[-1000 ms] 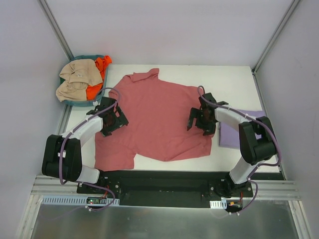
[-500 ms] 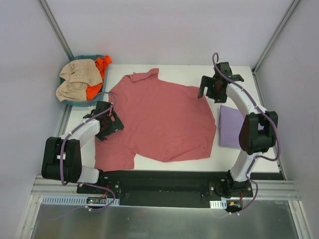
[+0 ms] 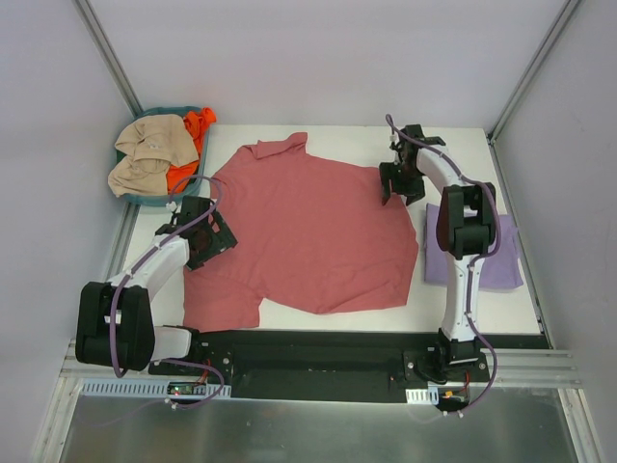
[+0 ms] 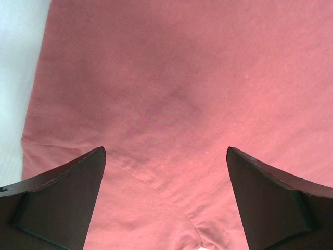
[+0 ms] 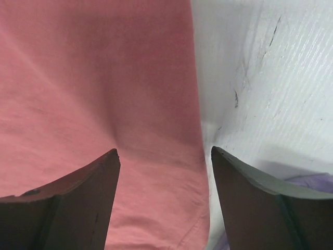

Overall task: Fold and stack the t-shirts
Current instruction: Flatten out the tshirt

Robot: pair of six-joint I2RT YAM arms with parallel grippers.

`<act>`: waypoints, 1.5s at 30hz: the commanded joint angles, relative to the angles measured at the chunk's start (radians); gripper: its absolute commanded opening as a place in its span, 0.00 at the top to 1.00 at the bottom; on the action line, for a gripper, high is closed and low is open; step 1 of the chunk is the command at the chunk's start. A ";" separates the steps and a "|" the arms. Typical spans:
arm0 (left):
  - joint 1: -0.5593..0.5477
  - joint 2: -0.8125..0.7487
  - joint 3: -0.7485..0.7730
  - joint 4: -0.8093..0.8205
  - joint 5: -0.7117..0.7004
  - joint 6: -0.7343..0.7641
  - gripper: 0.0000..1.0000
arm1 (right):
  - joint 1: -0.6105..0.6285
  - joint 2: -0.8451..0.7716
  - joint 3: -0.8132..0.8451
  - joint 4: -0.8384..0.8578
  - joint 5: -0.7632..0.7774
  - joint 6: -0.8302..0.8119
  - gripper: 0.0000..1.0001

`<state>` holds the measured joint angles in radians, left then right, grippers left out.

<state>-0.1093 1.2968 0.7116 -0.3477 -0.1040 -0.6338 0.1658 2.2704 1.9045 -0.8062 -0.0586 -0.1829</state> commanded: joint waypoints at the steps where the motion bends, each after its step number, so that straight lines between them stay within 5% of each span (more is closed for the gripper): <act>1: 0.011 -0.031 -0.009 -0.008 -0.033 0.028 0.01 | -0.006 0.004 0.062 -0.083 0.011 -0.092 0.31; 7: 0.011 -0.044 -0.018 -0.001 -0.003 0.026 0.01 | -0.005 0.031 0.059 -0.087 -0.011 -0.104 0.62; 12: 0.011 -0.057 -0.031 -0.002 -0.017 0.025 0.01 | 0.053 -0.026 0.082 -0.136 0.195 -0.072 0.88; 16: 0.011 -0.060 -0.034 -0.001 -0.014 0.023 0.01 | 0.133 -0.101 0.038 -0.145 0.301 -0.017 0.98; 22: 0.013 -0.060 -0.040 0.000 -0.006 0.020 0.01 | 0.297 -0.158 -0.010 -0.162 0.401 0.066 0.99; 34: 0.013 -0.037 -0.040 0.001 0.007 0.020 0.01 | 0.647 -0.032 0.079 -0.231 0.519 0.247 0.75; 38: 0.010 -0.030 -0.038 0.001 0.015 0.022 0.01 | 0.646 -0.116 0.055 -0.205 0.551 0.244 0.44; 41: 0.013 -0.031 -0.041 0.003 0.015 0.019 0.01 | 0.585 -0.218 -0.036 -0.101 0.432 0.240 0.18; 45: 0.013 -0.028 -0.041 0.003 0.013 0.019 0.01 | 0.464 -0.267 -0.145 0.077 0.199 0.189 0.09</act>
<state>-0.1093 1.2629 0.6754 -0.3473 -0.1024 -0.6342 0.7502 2.1143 1.8194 -0.8864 0.3317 0.0338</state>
